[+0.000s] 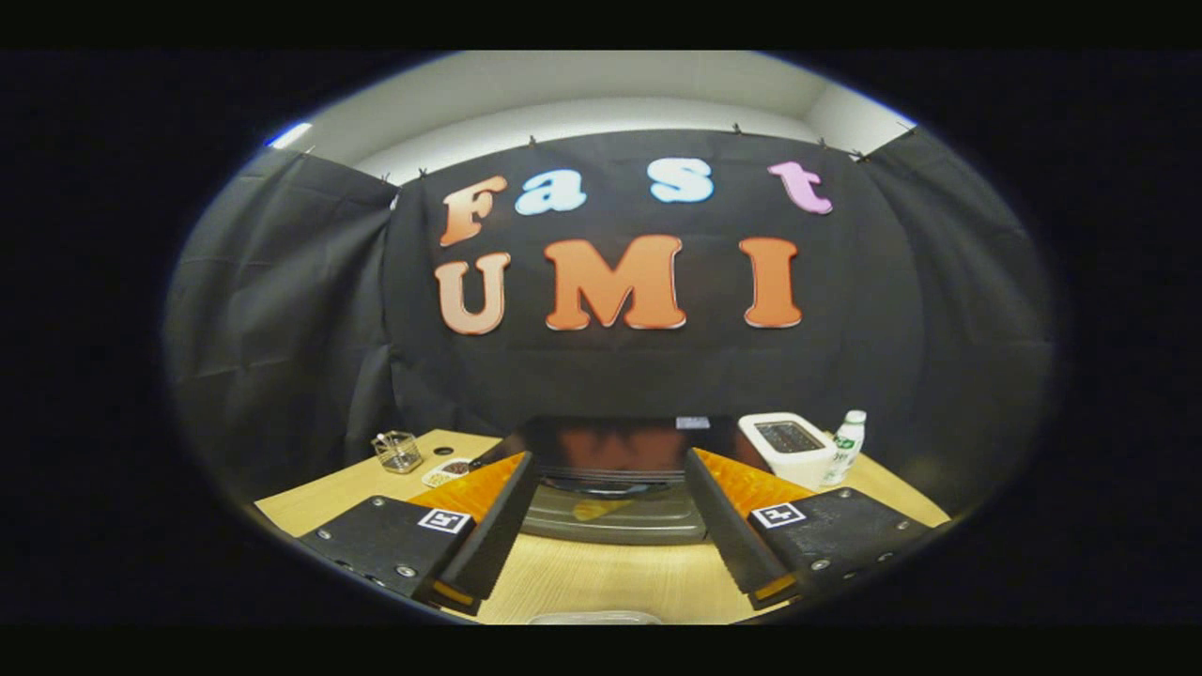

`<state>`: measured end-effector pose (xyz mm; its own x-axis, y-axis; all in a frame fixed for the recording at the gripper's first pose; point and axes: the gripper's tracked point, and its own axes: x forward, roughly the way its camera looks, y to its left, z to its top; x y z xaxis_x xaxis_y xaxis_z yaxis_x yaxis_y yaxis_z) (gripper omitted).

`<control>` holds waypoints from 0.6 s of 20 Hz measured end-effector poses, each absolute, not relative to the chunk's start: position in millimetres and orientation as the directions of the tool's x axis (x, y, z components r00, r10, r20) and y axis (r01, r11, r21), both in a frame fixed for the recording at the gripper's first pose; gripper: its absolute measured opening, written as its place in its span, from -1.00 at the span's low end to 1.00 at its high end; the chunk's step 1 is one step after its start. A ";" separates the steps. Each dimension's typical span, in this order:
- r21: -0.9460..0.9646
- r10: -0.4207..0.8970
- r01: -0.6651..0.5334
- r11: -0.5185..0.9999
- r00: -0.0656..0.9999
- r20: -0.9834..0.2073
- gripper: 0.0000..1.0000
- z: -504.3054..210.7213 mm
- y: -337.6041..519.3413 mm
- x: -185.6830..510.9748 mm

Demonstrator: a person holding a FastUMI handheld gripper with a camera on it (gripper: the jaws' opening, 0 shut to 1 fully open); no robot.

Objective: Open the toaster oven, put the food inside, and close the toaster oven door.

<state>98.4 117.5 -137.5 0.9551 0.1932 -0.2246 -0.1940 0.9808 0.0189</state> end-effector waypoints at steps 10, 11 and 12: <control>-0.003 0.223 -0.223 0.975 0.972 -0.071 0.93 -59.1 97.0 34.7; -0.001 0.227 -0.228 0.974 0.972 -0.064 0.93 -56.2 97.3 31.1; -0.003 0.226 -0.227 0.974 0.972 -0.065 0.93 -56.5 94.4 29.2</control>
<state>29.2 94.4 -56.5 0.9720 0.2259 -0.0646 -0.2266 0.9740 -0.0030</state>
